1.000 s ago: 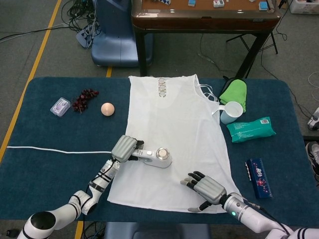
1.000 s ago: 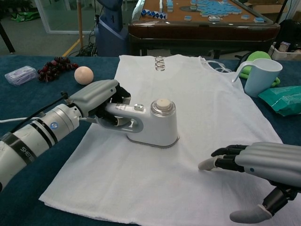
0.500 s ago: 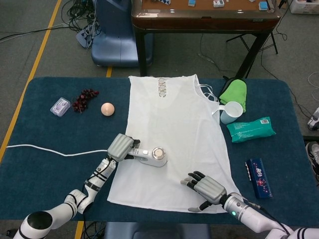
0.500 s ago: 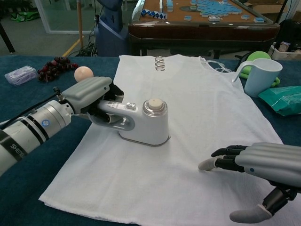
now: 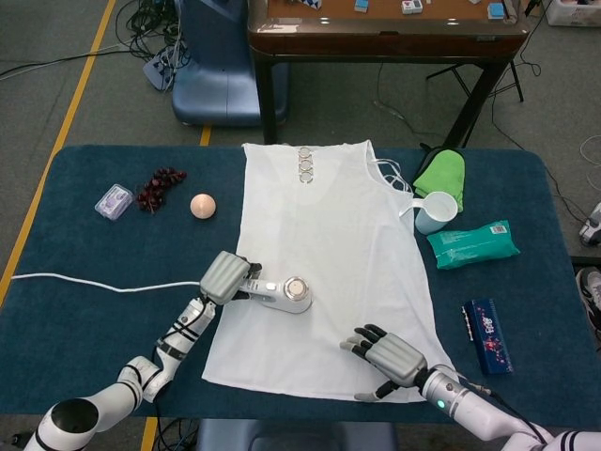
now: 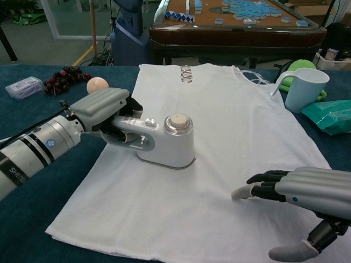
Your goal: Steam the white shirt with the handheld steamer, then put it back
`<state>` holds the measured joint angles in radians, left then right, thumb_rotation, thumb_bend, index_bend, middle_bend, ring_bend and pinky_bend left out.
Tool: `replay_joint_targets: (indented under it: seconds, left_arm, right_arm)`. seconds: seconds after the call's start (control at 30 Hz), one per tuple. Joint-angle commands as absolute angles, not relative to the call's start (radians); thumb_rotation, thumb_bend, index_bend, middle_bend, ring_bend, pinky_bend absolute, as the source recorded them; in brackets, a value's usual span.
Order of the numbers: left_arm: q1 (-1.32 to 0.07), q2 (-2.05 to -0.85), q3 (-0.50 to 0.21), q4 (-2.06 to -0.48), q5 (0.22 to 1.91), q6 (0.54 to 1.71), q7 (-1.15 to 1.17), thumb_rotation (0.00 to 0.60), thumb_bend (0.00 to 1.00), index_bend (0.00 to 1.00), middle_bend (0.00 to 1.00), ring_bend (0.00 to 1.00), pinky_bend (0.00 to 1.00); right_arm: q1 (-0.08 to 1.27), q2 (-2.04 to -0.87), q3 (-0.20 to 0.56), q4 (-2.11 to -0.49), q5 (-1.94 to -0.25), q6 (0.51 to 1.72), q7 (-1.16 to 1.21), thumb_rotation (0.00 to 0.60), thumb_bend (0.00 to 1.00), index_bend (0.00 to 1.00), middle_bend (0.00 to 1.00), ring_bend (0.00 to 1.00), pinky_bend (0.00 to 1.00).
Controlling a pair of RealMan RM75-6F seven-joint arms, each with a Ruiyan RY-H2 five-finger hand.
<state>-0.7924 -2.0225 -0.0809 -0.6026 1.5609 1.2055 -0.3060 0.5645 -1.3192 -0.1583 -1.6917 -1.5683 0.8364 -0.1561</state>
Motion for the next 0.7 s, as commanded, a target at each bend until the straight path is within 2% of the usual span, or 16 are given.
replay_joint_targets:
  seconds: [0.03, 0.37, 0.7]
  left_arm:
    - [-0.803, -2.038, -0.080, -0.596, 1.565, 1.201, -0.297, 0.600, 0.25, 0.78, 0.87, 0.73, 0.77]
    - [-0.836, -2.068, -0.087, -0.588, 1.565, 1.176, -0.266, 0.600, 0.25, 0.78, 0.86, 0.72, 0.77]
    - [-0.812, -2.026, -0.089, -0.593, 1.549, 1.182, -0.261, 0.600, 0.25, 0.78, 0.86, 0.72, 0.77]
  right_arm:
    - [0.563, -1.316, -0.159, -1.694, -1.569, 0.839, -0.156, 0.219, 0.00, 0.02, 0.14, 0.03, 0.04]
    - [0.559, -1.315, -0.163, -1.690, -1.566, 0.839, -0.156, 0.219, 0.00, 0.02, 0.14, 0.03, 0.04]
    - [0.563, -1.317, -0.168, -1.685, -1.570, 0.828, -0.151, 0.220, 0.00, 0.02, 0.14, 0.03, 0.04]
